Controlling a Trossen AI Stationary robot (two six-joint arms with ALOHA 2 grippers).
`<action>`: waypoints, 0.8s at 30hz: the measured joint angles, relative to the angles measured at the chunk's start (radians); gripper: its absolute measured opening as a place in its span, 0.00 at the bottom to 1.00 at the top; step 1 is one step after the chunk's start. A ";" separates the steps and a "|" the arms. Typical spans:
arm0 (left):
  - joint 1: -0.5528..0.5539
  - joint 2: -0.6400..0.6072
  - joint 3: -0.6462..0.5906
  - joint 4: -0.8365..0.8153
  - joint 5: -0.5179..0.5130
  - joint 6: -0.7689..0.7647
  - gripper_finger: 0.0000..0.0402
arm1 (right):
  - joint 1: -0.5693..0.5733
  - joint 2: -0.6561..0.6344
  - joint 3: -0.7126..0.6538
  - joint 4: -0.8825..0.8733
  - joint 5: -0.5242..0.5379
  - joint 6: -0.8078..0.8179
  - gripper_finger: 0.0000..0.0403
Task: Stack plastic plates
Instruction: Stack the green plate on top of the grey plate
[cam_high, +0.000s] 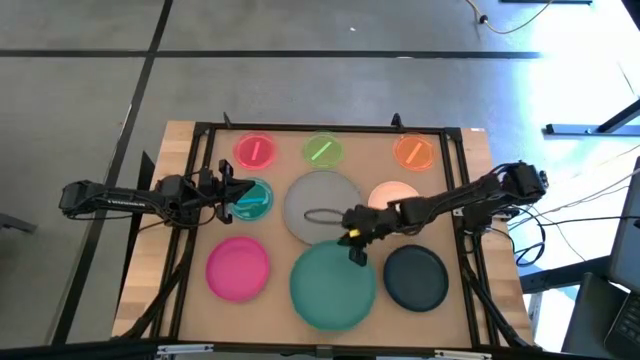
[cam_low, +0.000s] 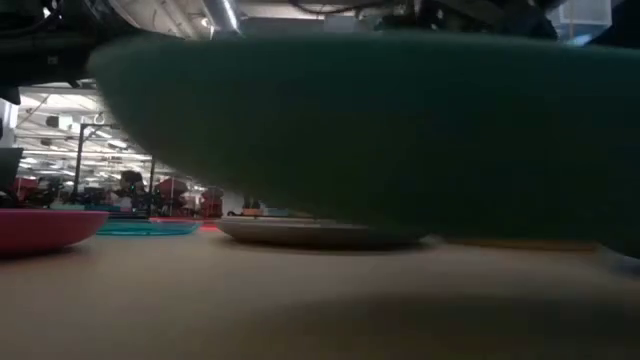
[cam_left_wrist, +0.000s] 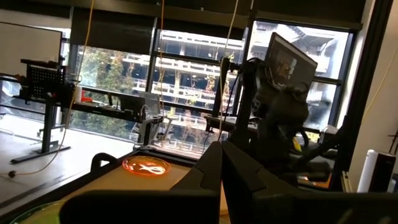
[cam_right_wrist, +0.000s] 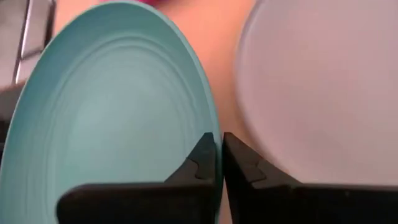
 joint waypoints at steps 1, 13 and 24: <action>0.000 0.000 0.000 0.001 0.000 -0.002 0.00 | -0.015 -0.017 0.000 0.000 0.003 -0.007 0.01; 0.000 0.000 0.000 0.004 0.000 -0.013 0.00 | -0.249 -0.130 0.000 0.035 -0.011 -0.099 0.01; 0.000 0.001 0.000 0.004 0.001 -0.007 0.00 | -0.437 0.013 0.000 0.112 -0.009 -0.163 0.01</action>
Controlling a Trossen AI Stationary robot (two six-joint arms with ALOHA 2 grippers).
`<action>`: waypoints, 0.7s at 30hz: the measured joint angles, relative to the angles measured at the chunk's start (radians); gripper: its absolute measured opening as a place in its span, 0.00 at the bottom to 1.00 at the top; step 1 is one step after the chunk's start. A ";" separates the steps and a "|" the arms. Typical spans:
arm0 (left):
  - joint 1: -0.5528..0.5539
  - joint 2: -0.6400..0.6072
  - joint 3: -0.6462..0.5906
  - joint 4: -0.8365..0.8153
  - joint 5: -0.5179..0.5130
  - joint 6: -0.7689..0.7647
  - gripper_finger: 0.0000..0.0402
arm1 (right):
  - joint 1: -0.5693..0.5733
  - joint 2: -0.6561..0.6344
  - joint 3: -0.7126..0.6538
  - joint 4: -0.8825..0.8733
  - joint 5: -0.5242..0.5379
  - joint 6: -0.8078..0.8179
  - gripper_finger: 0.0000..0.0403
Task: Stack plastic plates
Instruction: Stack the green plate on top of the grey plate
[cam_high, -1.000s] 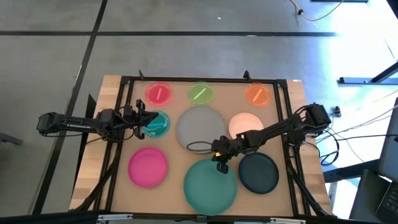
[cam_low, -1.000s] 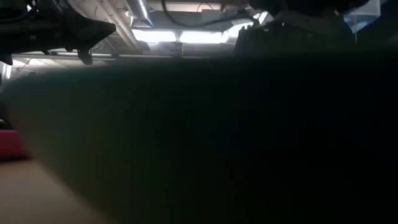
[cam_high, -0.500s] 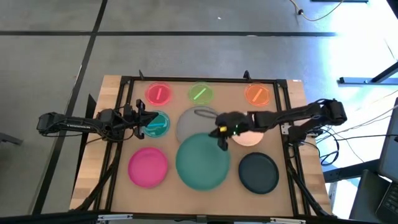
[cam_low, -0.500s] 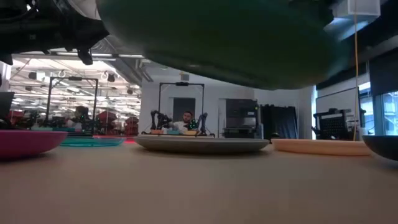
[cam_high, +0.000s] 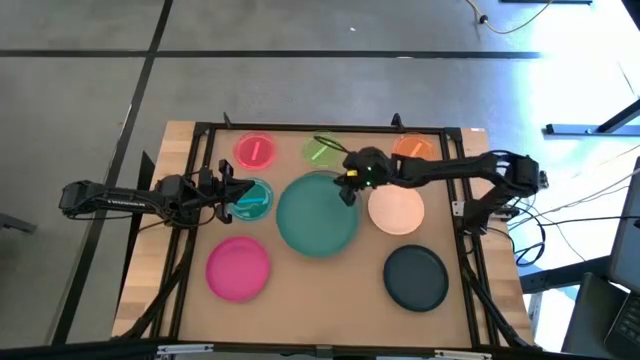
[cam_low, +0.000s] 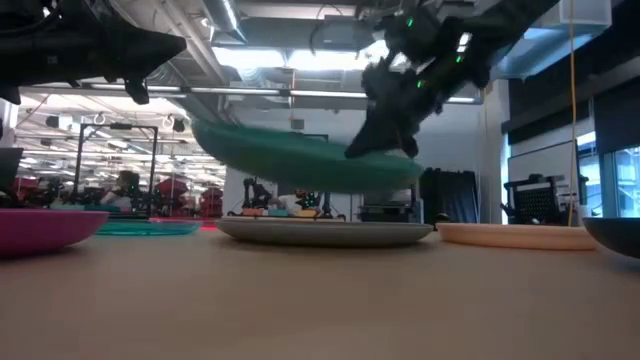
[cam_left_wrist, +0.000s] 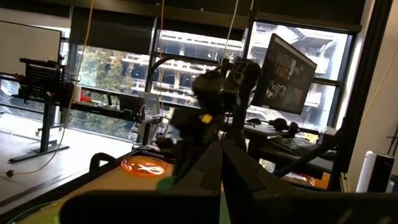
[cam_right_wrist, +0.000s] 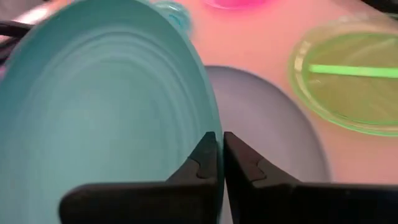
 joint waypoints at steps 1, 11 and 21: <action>0.000 0.000 0.000 0.000 0.000 0.001 0.00 | -0.014 0.016 0.000 0.003 -0.001 -0.002 0.01; 0.000 0.000 0.000 0.000 0.000 -0.001 0.00 | -0.107 0.128 -0.005 0.000 -0.022 -0.028 0.02; 0.000 0.001 0.000 0.000 0.000 -0.009 0.00 | -0.104 0.159 -0.005 -0.026 -0.009 -0.029 0.03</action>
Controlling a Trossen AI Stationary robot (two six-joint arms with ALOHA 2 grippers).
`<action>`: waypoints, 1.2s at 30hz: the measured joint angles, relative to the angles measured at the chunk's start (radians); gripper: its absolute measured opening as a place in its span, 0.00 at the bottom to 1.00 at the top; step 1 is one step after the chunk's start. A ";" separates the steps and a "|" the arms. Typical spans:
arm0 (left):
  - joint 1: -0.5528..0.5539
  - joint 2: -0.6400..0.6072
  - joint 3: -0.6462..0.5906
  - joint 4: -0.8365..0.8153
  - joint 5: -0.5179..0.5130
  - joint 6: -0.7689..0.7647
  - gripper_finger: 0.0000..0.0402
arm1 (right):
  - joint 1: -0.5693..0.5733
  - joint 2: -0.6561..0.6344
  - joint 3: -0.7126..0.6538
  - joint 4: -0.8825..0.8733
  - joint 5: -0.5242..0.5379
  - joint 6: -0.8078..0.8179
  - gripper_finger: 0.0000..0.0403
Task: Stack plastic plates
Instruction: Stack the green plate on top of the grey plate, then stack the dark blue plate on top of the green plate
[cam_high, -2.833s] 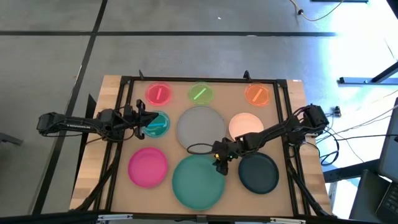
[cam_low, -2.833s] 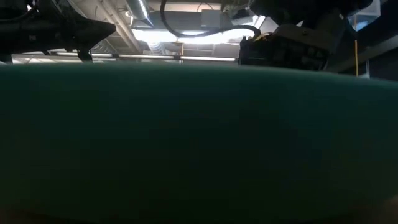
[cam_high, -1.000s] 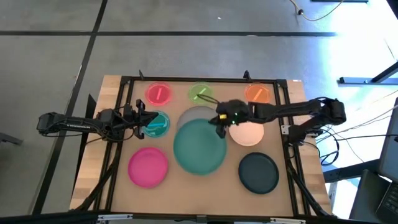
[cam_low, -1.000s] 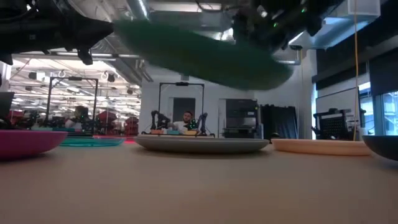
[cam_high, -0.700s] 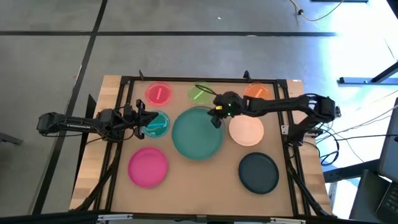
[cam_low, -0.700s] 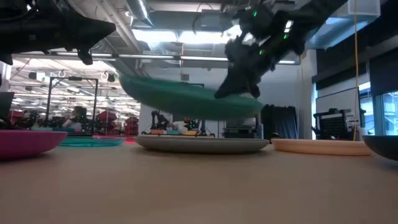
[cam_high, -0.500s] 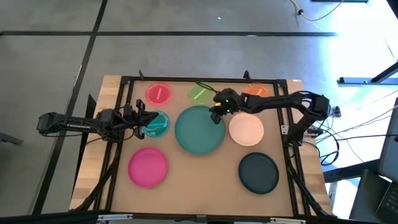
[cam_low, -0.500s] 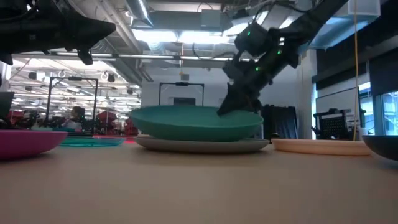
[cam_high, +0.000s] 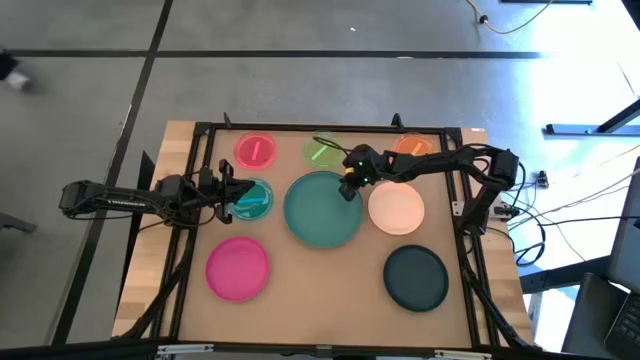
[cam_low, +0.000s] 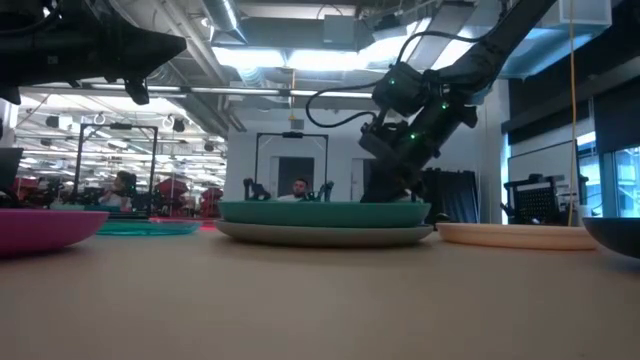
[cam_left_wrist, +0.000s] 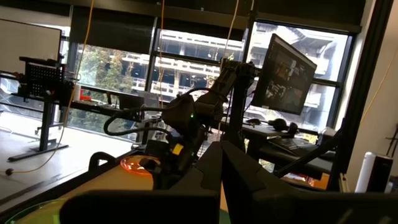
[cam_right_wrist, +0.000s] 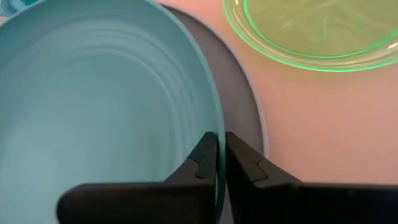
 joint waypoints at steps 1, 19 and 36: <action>0.000 0.000 0.000 0.000 0.000 0.000 0.00 | 0.000 -0.001 0.000 -0.007 0.001 0.000 0.04; 0.000 0.000 0.000 0.000 0.008 -0.012 0.00 | 0.050 -0.246 0.056 -0.353 0.020 -0.160 0.33; 0.000 0.000 0.000 -0.001 0.019 -0.018 0.00 | 0.562 -0.407 0.055 -0.724 0.131 0.015 0.33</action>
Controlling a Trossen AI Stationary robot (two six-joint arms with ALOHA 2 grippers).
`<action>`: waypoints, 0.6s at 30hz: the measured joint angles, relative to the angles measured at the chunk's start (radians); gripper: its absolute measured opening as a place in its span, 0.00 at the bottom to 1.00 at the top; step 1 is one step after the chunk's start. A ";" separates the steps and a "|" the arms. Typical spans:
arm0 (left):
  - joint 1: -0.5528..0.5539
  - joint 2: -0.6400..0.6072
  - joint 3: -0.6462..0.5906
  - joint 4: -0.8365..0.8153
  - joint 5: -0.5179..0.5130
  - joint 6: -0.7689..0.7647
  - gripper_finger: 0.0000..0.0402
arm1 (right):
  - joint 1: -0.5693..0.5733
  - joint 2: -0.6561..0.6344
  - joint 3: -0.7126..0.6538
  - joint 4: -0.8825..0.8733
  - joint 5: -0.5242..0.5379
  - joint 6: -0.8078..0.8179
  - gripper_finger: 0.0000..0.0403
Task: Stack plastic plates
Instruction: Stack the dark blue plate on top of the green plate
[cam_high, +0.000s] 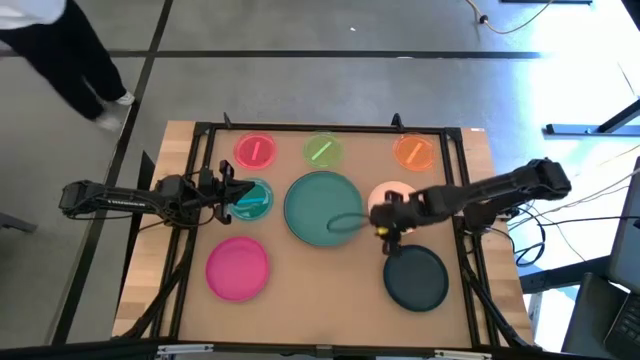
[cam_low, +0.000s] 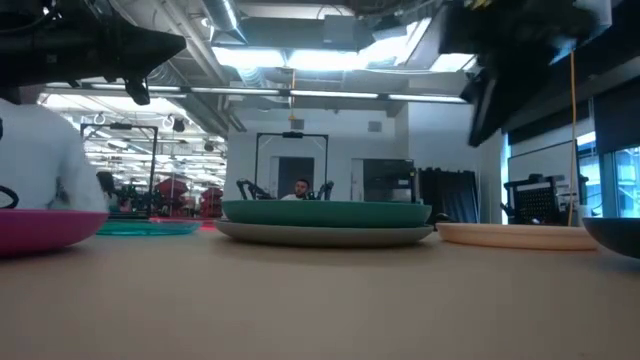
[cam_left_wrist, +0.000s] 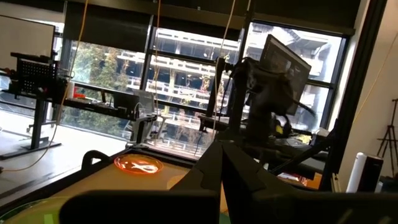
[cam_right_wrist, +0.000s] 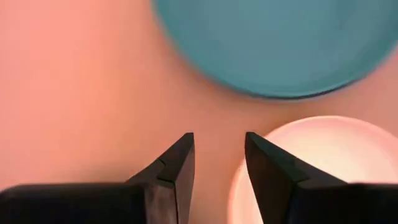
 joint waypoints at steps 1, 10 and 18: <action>0.000 0.000 0.000 0.000 0.000 0.000 0.00 | 0.026 0.000 0.000 -0.007 0.006 0.018 0.33; 0.000 0.000 0.000 0.000 0.000 -0.017 0.00 | 0.196 0.001 0.000 -0.185 0.032 0.168 0.33; 0.000 0.000 0.000 -0.001 0.011 -0.020 0.00 | 0.238 -0.040 -0.098 -0.292 -0.004 0.383 0.33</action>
